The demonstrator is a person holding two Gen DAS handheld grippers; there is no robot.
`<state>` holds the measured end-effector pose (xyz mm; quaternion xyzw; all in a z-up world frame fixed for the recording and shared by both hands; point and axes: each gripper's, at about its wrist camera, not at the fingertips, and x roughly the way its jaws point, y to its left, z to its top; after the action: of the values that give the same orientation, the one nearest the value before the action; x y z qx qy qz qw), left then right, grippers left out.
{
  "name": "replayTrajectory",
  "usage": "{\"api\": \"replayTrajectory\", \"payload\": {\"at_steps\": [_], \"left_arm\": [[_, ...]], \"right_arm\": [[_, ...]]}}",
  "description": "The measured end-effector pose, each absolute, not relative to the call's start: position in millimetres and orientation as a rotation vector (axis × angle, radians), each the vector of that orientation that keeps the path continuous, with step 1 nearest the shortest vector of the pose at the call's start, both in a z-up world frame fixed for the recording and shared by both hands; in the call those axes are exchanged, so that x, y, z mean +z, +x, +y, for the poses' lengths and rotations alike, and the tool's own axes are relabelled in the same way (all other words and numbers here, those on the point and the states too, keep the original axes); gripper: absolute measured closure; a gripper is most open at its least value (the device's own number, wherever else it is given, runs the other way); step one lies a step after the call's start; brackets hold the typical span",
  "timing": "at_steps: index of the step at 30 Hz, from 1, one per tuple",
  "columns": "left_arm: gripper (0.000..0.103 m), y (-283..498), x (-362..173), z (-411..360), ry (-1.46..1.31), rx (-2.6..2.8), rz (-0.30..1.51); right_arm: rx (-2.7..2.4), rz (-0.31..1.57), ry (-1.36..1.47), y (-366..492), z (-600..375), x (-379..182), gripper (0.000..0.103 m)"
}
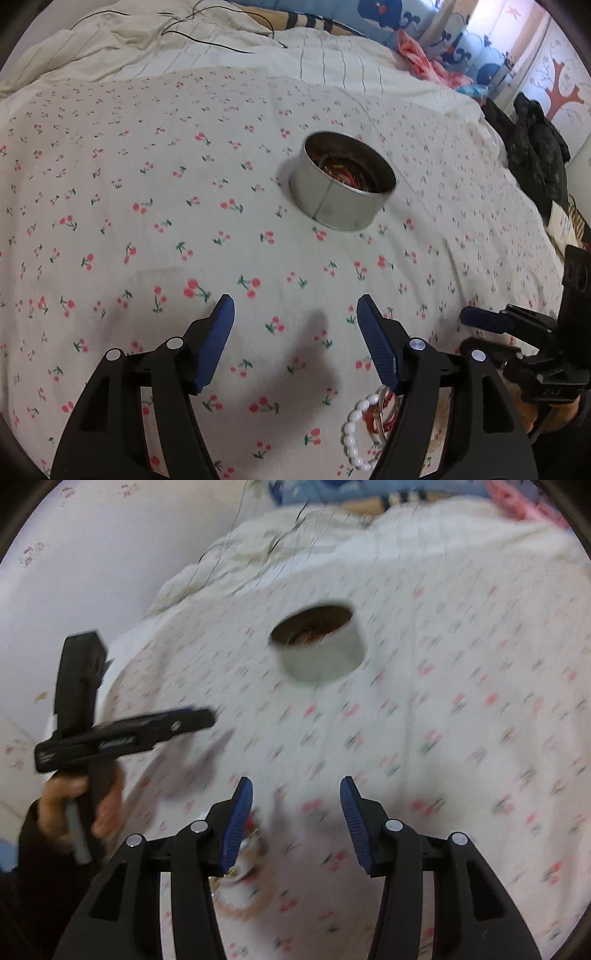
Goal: Organize jewelry
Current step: 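Move the right tool to the pile and grasp the red bead bracelet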
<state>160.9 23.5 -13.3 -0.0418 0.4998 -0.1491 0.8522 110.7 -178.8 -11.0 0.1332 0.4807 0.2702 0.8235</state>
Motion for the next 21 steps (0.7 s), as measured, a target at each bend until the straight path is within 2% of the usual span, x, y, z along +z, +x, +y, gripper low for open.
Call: {"api": "replayTrajectory", "payload": {"at_steps": [8, 11, 12, 14, 15, 21], "left_arm": [[0.031, 165.9, -14.8, 26.8, -0.093, -0.27, 1.052], [0.03, 166.6, -14.5, 26.0, -0.088, -0.262, 1.051], [0.029, 166.4, -13.8, 25.1, -0.085, -0.265, 1.049], [0.029, 166.2, -12.3, 23.9, -0.079, -0.271, 1.048], [0.029, 165.4, -11.6, 22.7, -0.069, -0.275, 1.048], [0.029, 164.0, -12.5, 14.6, -0.017, -0.307, 1.067]], "right_arm": [[0.682, 1.069, 0.218, 99.5, -147.7, -21.2, 0.055], [0.697, 1.075, 0.202, 98.8, -139.0, -25.4, 0.065], [0.701, 1.074, 0.183, 97.8, -134.8, -26.1, 0.077], [0.704, 1.07, 0.157, 96.2, -130.2, -26.0, 0.094], [0.704, 1.055, 0.156, 95.9, -130.8, -23.4, 0.097], [0.676, 0.972, 0.286, 104.6, -164.4, -4.1, 0.097]]}}
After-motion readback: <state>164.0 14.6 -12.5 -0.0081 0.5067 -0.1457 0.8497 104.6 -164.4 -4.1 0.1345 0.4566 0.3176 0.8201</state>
